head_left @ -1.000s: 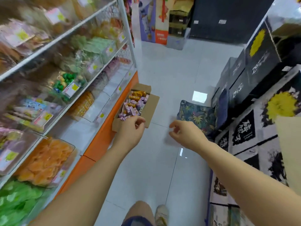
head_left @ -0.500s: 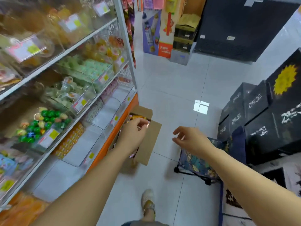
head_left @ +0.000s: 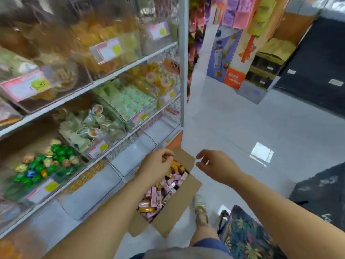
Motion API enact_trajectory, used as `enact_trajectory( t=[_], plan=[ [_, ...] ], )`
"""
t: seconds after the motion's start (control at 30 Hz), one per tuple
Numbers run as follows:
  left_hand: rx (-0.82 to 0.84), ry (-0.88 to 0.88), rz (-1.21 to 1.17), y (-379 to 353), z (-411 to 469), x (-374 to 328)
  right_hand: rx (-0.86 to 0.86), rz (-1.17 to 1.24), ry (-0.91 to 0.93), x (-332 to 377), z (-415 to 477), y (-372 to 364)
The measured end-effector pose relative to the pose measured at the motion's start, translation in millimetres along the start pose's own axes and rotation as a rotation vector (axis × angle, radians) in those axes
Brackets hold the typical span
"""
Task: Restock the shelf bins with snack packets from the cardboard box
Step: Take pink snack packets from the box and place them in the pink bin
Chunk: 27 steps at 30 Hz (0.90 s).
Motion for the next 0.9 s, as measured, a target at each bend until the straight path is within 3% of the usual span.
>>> enact_trajectory(
  t=[0.3,0.5,0.9],
  plan=[
    [-0.287,0.251,-0.217,30.7,45.8,37.8,0.348,-0.368,0.293,38.9,130.8,11.8],
    [-0.463,0.412,-0.312,31.3,23.2,93.8,0.421,-0.642,0.438,58.2,179.2,-28.6],
    [-0.542,0.645,-0.309,-61.3,32.5,240.7,0.660,-0.611,0.479,22.3,259.8,-165.8]
  ],
)
Point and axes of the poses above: each hand's wrist, its own z-axis towards the middle knuckle, its own y-axis out of the back of the hand, x = y × z, the point moved 8 cm from there along z, towards the middle knuckle, and after that the axes turned 14 degrees about x, right-handed, at the moved point
